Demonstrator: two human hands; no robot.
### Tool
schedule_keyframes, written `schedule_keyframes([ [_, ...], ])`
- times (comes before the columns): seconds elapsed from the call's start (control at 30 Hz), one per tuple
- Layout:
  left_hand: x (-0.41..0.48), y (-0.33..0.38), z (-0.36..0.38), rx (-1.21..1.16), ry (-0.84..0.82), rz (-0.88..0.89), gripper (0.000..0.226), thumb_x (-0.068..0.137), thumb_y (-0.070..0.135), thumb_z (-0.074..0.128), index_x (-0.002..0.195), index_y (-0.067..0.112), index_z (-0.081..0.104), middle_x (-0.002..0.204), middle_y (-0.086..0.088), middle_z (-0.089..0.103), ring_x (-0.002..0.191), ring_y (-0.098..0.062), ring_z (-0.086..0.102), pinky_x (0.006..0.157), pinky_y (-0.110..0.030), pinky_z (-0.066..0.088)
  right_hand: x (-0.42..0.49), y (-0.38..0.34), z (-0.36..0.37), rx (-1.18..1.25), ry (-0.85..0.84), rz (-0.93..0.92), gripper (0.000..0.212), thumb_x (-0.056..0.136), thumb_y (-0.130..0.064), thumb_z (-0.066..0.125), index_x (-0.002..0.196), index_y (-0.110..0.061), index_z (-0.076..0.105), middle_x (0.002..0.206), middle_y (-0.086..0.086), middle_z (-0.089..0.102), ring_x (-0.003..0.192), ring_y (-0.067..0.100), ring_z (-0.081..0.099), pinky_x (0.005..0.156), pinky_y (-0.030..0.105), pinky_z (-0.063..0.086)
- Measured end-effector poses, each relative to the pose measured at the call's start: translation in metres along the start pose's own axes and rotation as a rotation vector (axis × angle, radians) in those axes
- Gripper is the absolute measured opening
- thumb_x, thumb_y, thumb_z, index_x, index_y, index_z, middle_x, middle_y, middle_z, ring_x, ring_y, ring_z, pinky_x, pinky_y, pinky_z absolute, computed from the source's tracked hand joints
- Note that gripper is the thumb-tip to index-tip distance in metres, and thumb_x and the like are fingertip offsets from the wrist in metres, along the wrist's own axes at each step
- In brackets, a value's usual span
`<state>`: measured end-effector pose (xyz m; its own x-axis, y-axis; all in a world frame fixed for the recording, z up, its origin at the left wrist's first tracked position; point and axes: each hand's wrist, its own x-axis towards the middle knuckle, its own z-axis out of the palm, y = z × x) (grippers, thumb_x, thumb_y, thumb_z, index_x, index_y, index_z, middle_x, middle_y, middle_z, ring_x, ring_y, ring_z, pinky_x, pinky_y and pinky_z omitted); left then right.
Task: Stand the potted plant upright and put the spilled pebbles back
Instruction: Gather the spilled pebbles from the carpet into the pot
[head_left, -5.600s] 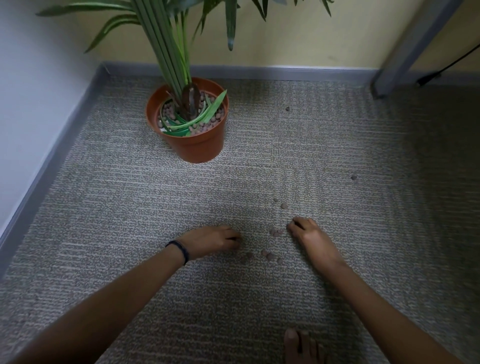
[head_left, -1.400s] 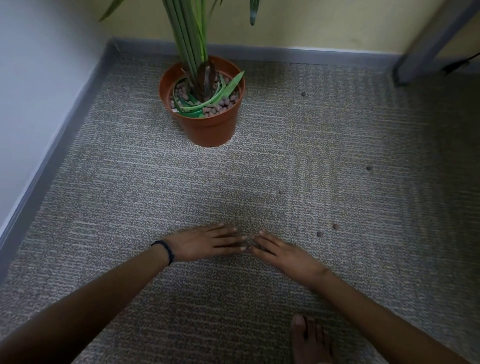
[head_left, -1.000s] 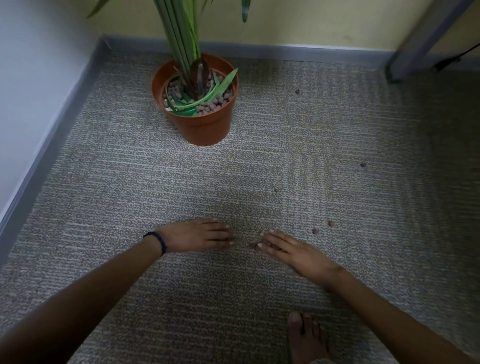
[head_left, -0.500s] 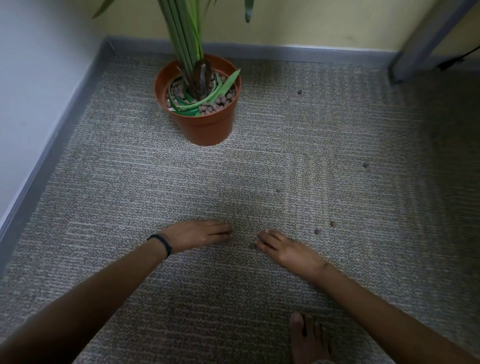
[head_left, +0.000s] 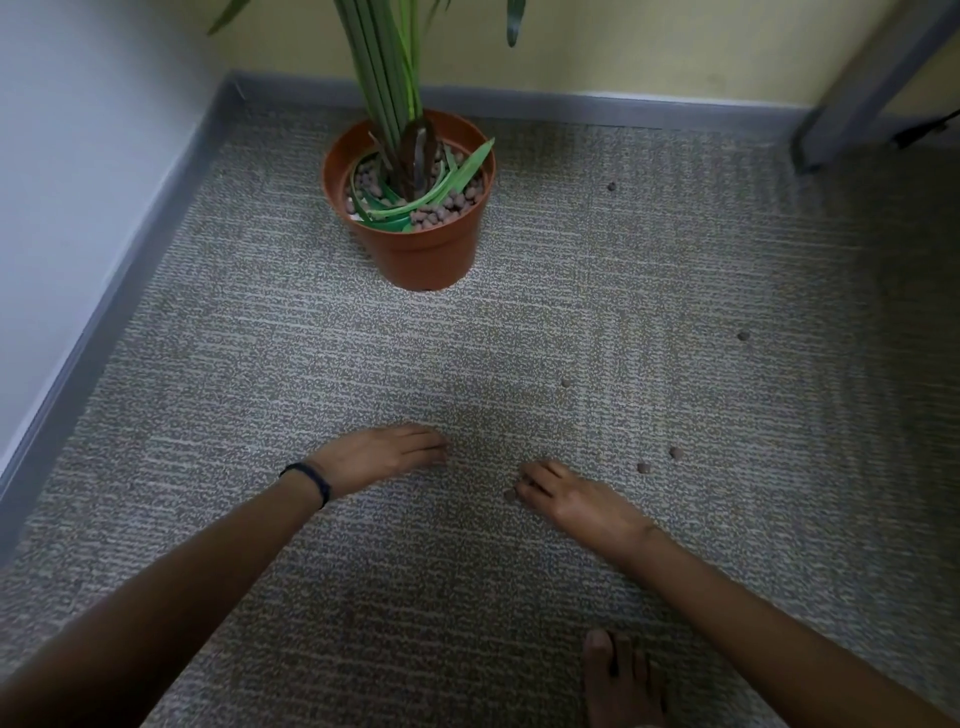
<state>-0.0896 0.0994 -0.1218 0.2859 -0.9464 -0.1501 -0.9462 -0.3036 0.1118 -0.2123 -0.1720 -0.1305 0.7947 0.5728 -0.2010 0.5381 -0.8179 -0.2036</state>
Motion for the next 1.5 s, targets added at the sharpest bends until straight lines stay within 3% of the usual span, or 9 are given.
schedule_keyframes([
  [0.27, -0.014, -0.004, -0.003, 0.020, -0.011, -0.093, 0.071, 0.053, -0.007, 0.082, 0.116, 0.017, 0.064, 0.123, 0.004, 0.065, 0.106, -0.013, 0.065, 0.072, -0.022, 0.059, 0.016, 0.009, 0.006, 0.091, 0.063, 0.110, 0.044, 0.087, 0.003, 0.051, 0.129, -0.009, 0.048, 0.137, 0.010, 0.046, 0.122, 0.026, 0.045, 0.091, 0.035, 0.051],
  [0.4, -0.021, -0.003, -0.009, -0.007, 0.003, -0.144, 0.066, 0.055, -0.010, 0.081, 0.114, 0.014, 0.065, 0.121, 0.000, 0.066, 0.105, -0.016, 0.066, 0.074, -0.023, 0.058, 0.031, 0.021, 0.000, 0.277, 0.220, 0.265, 0.036, 0.091, -0.002, 0.053, 0.124, -0.014, 0.057, 0.130, 0.004, 0.056, 0.118, 0.020, 0.051, 0.098, 0.023, 0.043],
  [0.6, -0.024, -0.004, -0.003, -0.090, -0.102, -0.222, 0.056, 0.091, -0.006, 0.042, 0.142, 0.017, 0.035, 0.153, 0.002, 0.031, 0.138, -0.016, 0.032, 0.109, -0.030, 0.037, 0.073, 0.038, -0.068, 0.620, 0.520, 0.415, 0.021, 0.085, -0.003, 0.063, 0.105, -0.007, 0.070, 0.106, 0.007, 0.070, 0.096, 0.017, 0.063, 0.088, 0.019, 0.045],
  [0.8, -0.007, 0.008, -0.001, -0.055, -0.059, -0.176, 0.042, 0.090, -0.006, 0.041, 0.129, 0.008, 0.048, 0.139, -0.010, 0.045, 0.126, -0.024, 0.044, 0.098, -0.035, 0.045, 0.143, 0.052, -0.141, 0.817, 0.757, 0.465, 0.021, 0.085, -0.007, 0.065, 0.105, -0.008, 0.070, 0.096, -0.005, 0.067, 0.080, 0.008, 0.062, 0.070, 0.007, 0.051],
  [0.9, -0.002, 0.013, 0.001, -0.062, -0.112, -0.192, 0.035, 0.091, -0.004, 0.038, 0.122, 0.005, 0.049, 0.136, -0.011, 0.045, 0.123, -0.026, 0.043, 0.092, -0.041, 0.047, 0.177, 0.061, -0.164, 0.852, 0.801, 0.502, 0.023, 0.083, -0.006, 0.066, 0.106, -0.006, 0.070, 0.096, -0.004, 0.066, 0.081, 0.007, 0.061, 0.076, 0.015, 0.054],
  [1.1, -0.002, 0.009, 0.003, -0.171, -0.061, -0.186, 0.033, 0.091, -0.002, 0.040, 0.121, 0.005, 0.052, 0.135, -0.010, 0.048, 0.123, -0.025, 0.045, 0.093, -0.038, 0.047, 0.211, 0.073, -0.178, 0.565, 0.621, 0.506, 0.030, 0.087, -0.006, 0.060, 0.117, -0.005, 0.064, 0.121, 0.011, 0.066, 0.114, 0.022, 0.060, 0.105, 0.033, 0.044],
  [1.2, 0.001, 0.004, -0.004, -0.172, 0.013, -0.232, 0.029, 0.089, -0.003, 0.047, 0.115, 0.006, 0.058, 0.126, -0.010, 0.055, 0.117, -0.025, 0.051, 0.090, -0.037, 0.051, 0.212, 0.073, -0.178, 0.605, 0.497, 0.489, 0.031, 0.094, -0.005, 0.047, 0.122, -0.004, 0.061, 0.127, 0.015, 0.061, 0.121, 0.028, 0.054, 0.105, 0.030, 0.040],
  [1.37, 0.028, -0.041, -0.055, -0.231, 0.341, -0.494, 0.024, 0.093, 0.006, 0.052, 0.115, 0.005, 0.060, 0.123, -0.014, 0.059, 0.111, -0.026, 0.056, 0.093, -0.032, 0.047, 0.206, 0.073, -0.181, 0.493, 0.299, 0.363, 0.061, 0.088, 0.014, 0.033, 0.142, -0.014, 0.038, 0.156, 0.017, 0.020, 0.145, 0.033, 0.017, 0.121, 0.042, 0.012],
  [1.5, 0.057, -0.081, -0.112, -0.151, 0.684, -0.565, 0.016, 0.088, 0.005, 0.058, 0.100, 0.002, 0.068, 0.109, -0.014, 0.066, 0.103, -0.026, 0.060, 0.092, -0.024, 0.041, 0.200, 0.076, -0.185, 0.390, 0.174, 0.326, 0.075, 0.083, 0.017, 0.033, 0.149, -0.017, 0.021, 0.159, 0.016, 0.003, 0.147, 0.033, 0.004, 0.121, 0.044, 0.009],
])
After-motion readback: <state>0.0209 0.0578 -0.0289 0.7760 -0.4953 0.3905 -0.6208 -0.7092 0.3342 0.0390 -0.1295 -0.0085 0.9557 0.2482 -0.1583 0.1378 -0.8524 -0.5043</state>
